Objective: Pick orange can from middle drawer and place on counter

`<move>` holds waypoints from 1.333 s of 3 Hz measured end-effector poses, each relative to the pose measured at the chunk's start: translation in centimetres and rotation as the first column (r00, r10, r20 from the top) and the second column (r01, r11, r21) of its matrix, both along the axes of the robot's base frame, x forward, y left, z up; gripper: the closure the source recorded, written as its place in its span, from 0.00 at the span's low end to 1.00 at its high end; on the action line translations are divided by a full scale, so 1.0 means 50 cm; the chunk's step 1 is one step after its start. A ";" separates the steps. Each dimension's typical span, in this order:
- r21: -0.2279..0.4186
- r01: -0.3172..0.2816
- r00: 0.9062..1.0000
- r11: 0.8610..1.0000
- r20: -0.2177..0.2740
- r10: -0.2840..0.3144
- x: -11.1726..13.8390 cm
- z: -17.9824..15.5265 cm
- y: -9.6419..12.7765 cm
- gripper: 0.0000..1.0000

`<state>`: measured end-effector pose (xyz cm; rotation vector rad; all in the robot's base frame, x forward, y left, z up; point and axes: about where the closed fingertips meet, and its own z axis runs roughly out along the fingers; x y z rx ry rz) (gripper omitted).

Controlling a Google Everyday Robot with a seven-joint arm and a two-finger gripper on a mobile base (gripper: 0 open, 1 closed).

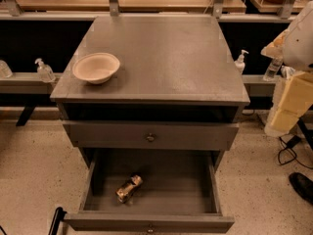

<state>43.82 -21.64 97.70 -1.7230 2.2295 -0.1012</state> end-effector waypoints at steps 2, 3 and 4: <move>-0.020 -0.086 0.993 0.996 -0.082 0.084 0.031 -0.043 0.038 0.00; -0.096 -0.258 0.960 0.961 -0.134 0.245 0.082 -0.121 0.167 0.00; -0.212 -0.481 0.873 0.851 -0.207 0.442 0.081 -0.276 0.344 0.00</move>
Offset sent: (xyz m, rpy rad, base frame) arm 0.0270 0.0339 -0.0450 -0.0512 0.1930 0.1727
